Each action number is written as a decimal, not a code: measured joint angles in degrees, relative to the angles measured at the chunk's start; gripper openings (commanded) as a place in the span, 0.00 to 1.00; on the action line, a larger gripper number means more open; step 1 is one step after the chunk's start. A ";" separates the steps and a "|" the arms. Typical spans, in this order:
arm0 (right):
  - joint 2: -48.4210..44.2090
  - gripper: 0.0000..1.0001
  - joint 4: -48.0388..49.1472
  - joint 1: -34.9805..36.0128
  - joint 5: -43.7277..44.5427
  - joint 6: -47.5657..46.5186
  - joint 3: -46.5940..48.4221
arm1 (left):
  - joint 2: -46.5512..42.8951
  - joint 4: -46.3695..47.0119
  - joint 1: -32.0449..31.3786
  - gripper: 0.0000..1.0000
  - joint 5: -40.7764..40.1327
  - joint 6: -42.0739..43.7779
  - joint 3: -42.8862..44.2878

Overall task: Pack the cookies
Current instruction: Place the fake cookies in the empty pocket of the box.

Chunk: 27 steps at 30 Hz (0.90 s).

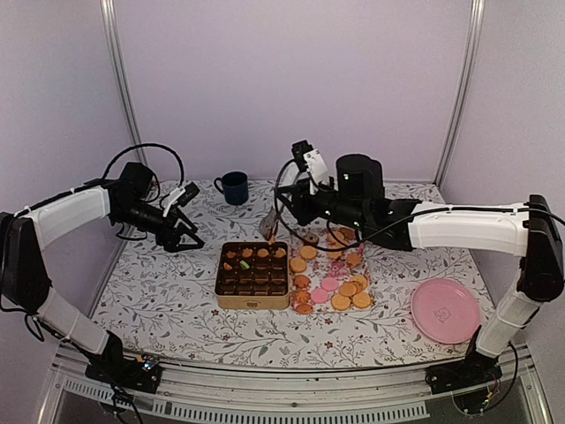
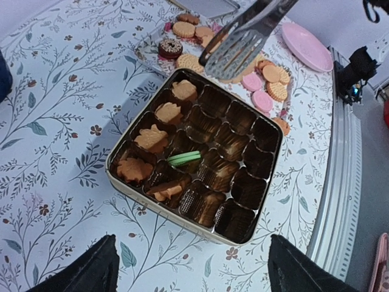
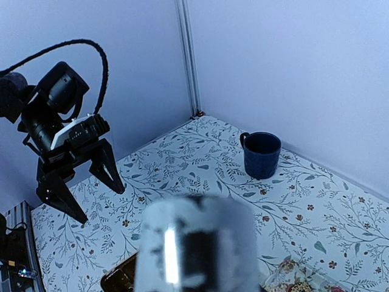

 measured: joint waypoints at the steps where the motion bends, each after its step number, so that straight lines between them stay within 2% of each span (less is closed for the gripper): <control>1: 1.86 0.04 0.02 0.20 -0.57 -0.52 1.20 | 0.00 0.02 0.00 0.86 -0.17 0.00 0.00; 9: 10.36 0.06 0.07 0.81 -3.56 -2.36 3.78 | -0.13 0.00 0.00 0.87 -0.96 -0.04 0.00; 12: 11.23 0.11 0.11 0.81 -3.87 -2.69 3.80 | -0.28 0.00 0.00 0.88 -0.96 -0.04 0.00; 15: 11.61 0.23 0.17 0.81 -4.13 -2.95 3.80 | -0.39 0.00 0.00 0.89 -0.98 -0.07 0.00; 19: 11.91 0.34 0.52 0.81 -4.57 -3.02 3.80 | -0.39 0.00 0.00 0.90 -0.98 -0.09 0.00; 27: 11.98 0.36 0.92 0.85 -4.52 -2.95 3.80 | -0.39 0.00 0.00 0.90 -0.96 -0.11 0.00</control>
